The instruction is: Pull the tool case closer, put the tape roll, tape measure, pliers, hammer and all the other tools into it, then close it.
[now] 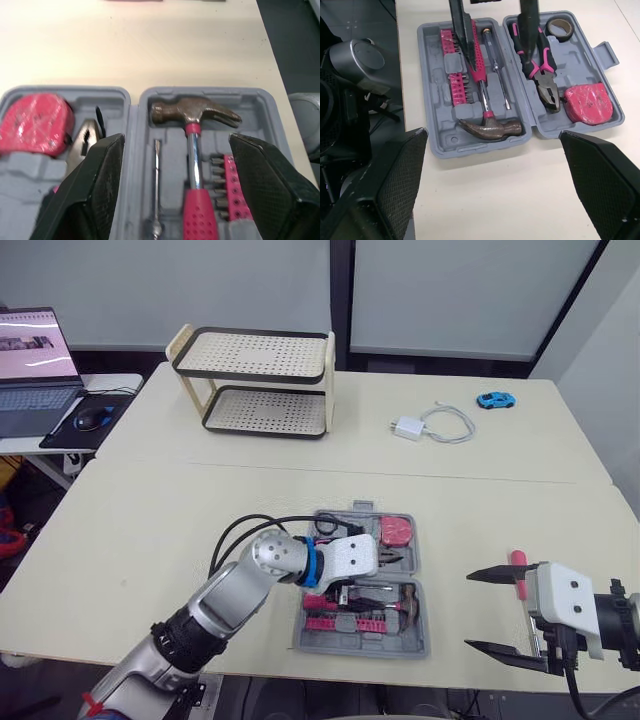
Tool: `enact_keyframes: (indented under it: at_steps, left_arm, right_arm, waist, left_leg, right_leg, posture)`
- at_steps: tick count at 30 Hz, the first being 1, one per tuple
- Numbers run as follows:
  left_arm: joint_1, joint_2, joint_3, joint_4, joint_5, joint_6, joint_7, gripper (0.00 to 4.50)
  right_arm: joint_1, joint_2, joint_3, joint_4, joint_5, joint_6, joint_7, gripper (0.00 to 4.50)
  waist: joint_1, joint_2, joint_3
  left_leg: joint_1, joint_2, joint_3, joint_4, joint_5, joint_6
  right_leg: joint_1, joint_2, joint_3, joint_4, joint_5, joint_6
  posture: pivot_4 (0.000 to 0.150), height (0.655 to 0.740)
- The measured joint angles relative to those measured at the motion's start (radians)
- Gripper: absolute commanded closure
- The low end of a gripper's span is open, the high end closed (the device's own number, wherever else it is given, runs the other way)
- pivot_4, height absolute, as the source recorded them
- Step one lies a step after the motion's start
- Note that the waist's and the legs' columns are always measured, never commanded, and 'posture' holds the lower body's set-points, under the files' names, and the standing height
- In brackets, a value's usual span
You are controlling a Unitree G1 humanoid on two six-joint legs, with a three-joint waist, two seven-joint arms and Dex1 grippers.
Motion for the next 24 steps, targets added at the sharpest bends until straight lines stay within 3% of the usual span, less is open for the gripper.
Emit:
enact_keyframes:
  at_steps: [8,24]
  left_arm:
    - [0.021,0.007,0.006,0.108,0.032,-0.140,-0.015,4.44]
    - [0.044,-0.004,-0.029,0.196,0.120,-0.232,-0.031,4.48]
  right_arm:
    - [-0.002,0.002,0.000,0.000,0.000,0.008,-0.001,0.00]
    - [-0.003,0.004,0.000,-0.002,0.000,0.010,-0.001,0.00]
  waist:
    - [0.000,0.000,0.000]
    - [0.000,0.000,0.000]
  left_leg:
    - [0.000,0.000,0.000,0.000,0.000,0.000]
    - [0.000,0.000,0.000,0.000,0.000,0.000]
  right_leg:
    - [0.000,0.000,0.000,0.000,0.000,0.000]
    - [0.000,0.000,0.000,0.000,0.000,0.000]
  posture:
    - [0.150,0.7350]
    - [0.150,0.7350]
